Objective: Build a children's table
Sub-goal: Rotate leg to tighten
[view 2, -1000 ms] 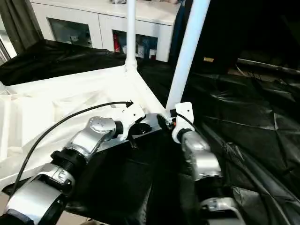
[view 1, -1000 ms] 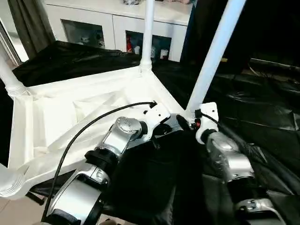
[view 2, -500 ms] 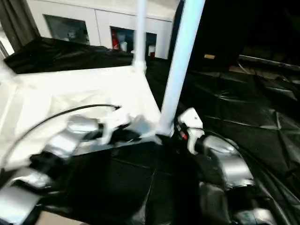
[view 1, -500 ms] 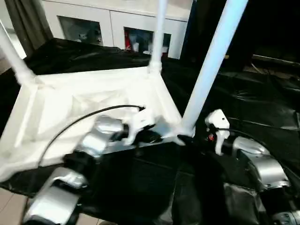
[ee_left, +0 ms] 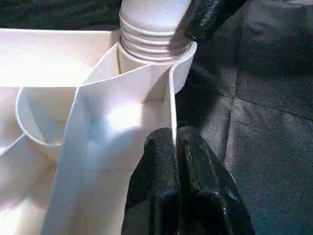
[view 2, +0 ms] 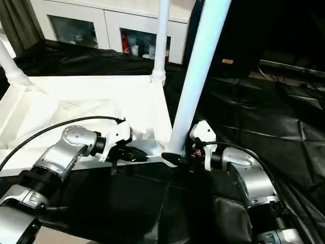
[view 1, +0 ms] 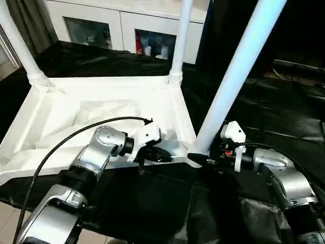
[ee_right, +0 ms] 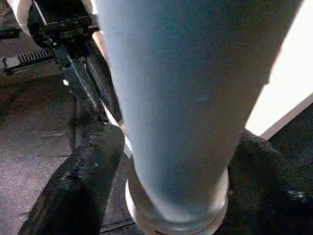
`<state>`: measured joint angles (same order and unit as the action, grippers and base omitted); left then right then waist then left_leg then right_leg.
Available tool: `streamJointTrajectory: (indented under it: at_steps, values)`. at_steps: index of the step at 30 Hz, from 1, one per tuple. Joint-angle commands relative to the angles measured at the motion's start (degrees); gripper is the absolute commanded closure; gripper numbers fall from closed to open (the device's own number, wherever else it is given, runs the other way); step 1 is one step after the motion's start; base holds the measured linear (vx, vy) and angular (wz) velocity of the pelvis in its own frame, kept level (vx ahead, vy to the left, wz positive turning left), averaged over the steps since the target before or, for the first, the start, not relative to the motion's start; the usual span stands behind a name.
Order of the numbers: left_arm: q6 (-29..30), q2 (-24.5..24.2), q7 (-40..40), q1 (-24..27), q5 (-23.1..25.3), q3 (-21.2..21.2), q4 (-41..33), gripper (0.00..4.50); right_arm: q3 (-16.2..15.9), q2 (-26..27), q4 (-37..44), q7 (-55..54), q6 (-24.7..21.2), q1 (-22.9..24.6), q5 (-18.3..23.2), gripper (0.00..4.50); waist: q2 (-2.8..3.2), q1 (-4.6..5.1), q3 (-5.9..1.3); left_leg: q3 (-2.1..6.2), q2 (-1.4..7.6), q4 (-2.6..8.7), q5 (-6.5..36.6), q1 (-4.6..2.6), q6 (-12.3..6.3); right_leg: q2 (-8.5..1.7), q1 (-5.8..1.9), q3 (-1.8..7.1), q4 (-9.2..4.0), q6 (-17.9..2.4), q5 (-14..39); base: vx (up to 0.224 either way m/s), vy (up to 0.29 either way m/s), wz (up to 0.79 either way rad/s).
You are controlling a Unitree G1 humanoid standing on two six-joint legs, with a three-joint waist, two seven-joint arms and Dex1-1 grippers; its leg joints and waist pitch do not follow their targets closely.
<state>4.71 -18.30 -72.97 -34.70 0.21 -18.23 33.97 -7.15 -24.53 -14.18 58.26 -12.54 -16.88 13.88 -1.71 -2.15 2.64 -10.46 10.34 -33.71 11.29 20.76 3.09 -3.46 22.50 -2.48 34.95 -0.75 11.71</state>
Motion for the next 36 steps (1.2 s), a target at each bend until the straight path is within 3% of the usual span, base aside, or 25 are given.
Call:
streamJointTrajectory:
  at_steps: [1, 6, 13, 15, 16, 19, 21, 23, 26, 27, 29, 32, 33, 36]
  values:
    - [0.0, 0.6, -0.6, 0.2, -1.1, -0.3, -0.8, 4.5, -0.7, -0.5, 0.5, 1.3, -0.8, 0.1, 0.3, 1.48, -0.53, -0.13, -3.09, 0.87, 3.15, 3.59, 7.2, -0.34, -4.89, -4.86, -2.86, 2.72, -3.94, -14.6, 5.8, 0.0, 0.0, 0.0]
    - [-0.1, 0.6, -0.1, 0.2, -0.9, -0.2, -0.8, 4.5, -1.3, -0.4, -0.2, 1.4, -0.7, 0.2, -0.3, 1.93, -0.52, -0.19, -3.16, 0.88, 3.18, 3.55, 7.0, -0.41, -4.84, -4.81, -2.84, 2.69, -3.85, -14.7, 5.3, 0.0, 0.0, 0.0]
    - [-0.9, 1.2, 3.0, -0.1, 0.1, 0.2, 0.5, 4.5, -1.4, 0.7, -1.7, 0.0, 0.0, 1.4, -0.7, 2.07, -0.61, -0.26, -3.08, 0.84, 3.15, 3.5, 7.4, -0.39, -4.9, -4.88, -2.79, 2.68, -4.0, -14.6, 6.4, 0.0, 0.0, 0.0]
    - [-0.6, 3.0, 8.1, -1.1, 1.5, 0.9, 2.4, 4.5, -0.3, 3.4, -6.3, -4.4, 1.6, 1.6, -1.5, 2.08, -0.75, -0.24, -2.95, 0.85, 3.15, 3.59, 8.6, -0.45, -4.43, -4.88, -2.69, 2.67, -4.24, -14.0, 8.8, 0.0, 0.0, 0.0]
    - [-0.5, 3.6, 9.8, -1.5, 1.9, 1.0, 3.0, 4.5, 0.1, 4.3, -8.5, -6.0, 2.4, 1.2, -1.9, 2.09, -0.54, -0.07, -2.49, 0.88, 3.17, 3.83, 11.2, -0.64, -3.5, -4.98, -2.21, 2.6, -4.88, -13.5, 13.2, 0.0, 0.0, 0.0]
    - [1.1, 5.9, 16.0, -3.0, 3.3, 1.5, 5.4, 4.5, 1.0, 7.1, -13.8, -11.5, 3.5, 0.2, -3.2, 2.11, -0.67, 0.54, -2.16, 1.32, 3.05, 4.16, 17.1, -1.32, -0.68, -5.0, -1.82, 2.49, -5.89, -10.7, 25.0, 0.0, 0.0, 0.0]
    - [3.0, 9.0, 23.4, -4.8, 4.3, 2.3, 8.4, 4.5, 2.3, 10.5, -16.7, -19.8, 2.8, -0.4, -4.4, 2.12, -0.63, 0.7, -2.23, 1.42, 2.94, 4.23, 17.7, -1.31, 0.09, -5.0, -1.64, 2.59, -6.05, -9.6, 26.5, 0.0, 0.0, 0.0]
    - [4.6, 11.9, 28.9, -6.2, 4.7, 2.9, 10.6, 4.5, 4.0, 13.8, -17.7, -29.1, 1.3, -0.9, -5.6, 2.12, -0.56, 0.43, -2.14, 1.38, 2.82, 4.15, 18.9, -1.83, 0.28, -4.98, -1.15, 2.64, -6.59, -8.8, 28.4, 0.0, 0.0, 0.0]
    - [5.4, 13.9, 31.1, -6.9, 5.4, 2.5, 11.4, 4.5, 6.1, 16.9, -18.2, -36.3, -0.5, -1.4, -5.4, 2.16, -0.52, 0.5, -2.14, 1.58, 2.63, 4.3, 19.4, -1.61, 0.23, -4.99, -1.24, 2.55, -6.94, -7.4, 30.9, 0.0, 0.0, 0.0]
    - [5.3, 16.4, 32.5, -7.7, 6.3, 1.6, 12.4, 4.5, 7.2, 20.5, -19.1, -42.1, -0.9, -2.5, -5.8, 2.16, -0.18, 0.68, -2.13, 2.02, 2.72, 4.64, 20.6, -1.45, 0.7, -5.03, -1.21, 2.34, -7.01, -6.3, 32.0, 0.0, 0.0, 0.0]
    - [5.3, 18.0, 32.7, -8.2, 6.7, 0.9, 12.9, 4.5, 6.7, 22.4, -19.5, -44.3, 0.2, -3.4, -6.7, 2.16, 0.05, 0.92, -2.15, 2.23, 2.76, 4.7, 23.3, -1.91, 1.52, -5.03, -0.8, 2.13, -7.37, -5.9, 32.6, 0.0, 0.0, 0.0]
    - [5.2, 18.9, 32.3, -8.5, 6.7, 0.5, 13.0, 4.5, 5.3, 22.8, -18.7, -44.3, 1.2, -3.6, -8.0, 2.16, -0.08, 0.99, -2.25, 2.3, 2.83, 5.05, 24.3, -1.77, 1.2, -4.98, -0.98, 2.13, -7.49, -5.9, 29.7, 0.0, 0.0, 0.0]
    - [4.9, 19.0, 32.2, -8.9, 6.7, 0.5, 13.7, 4.5, 5.1, 22.9, -18.5, -44.6, 1.9, -3.8, -8.3, 1.76, 0.0, 1.01, -2.24, 2.29, 2.88, 5.24, 24.5, -1.69, 0.97, -5.01, -1.08, 2.21, -7.39, -6.5, 27.9, 0.0, 0.0, 0.0]
    - [4.5, 18.2, 31.4, -8.9, 6.6, 0.3, 14.1, 4.5, 5.4, 22.7, -16.6, -43.6, 1.4, -3.6, -7.4, 1.62, 0.05, 1.02, -2.3, 2.27, 3.01, 5.52, 23.9, -1.55, 0.81, -5.01, -1.36, 2.25, -7.15, -7.3, 25.0, 0.0, 0.0, 0.0]
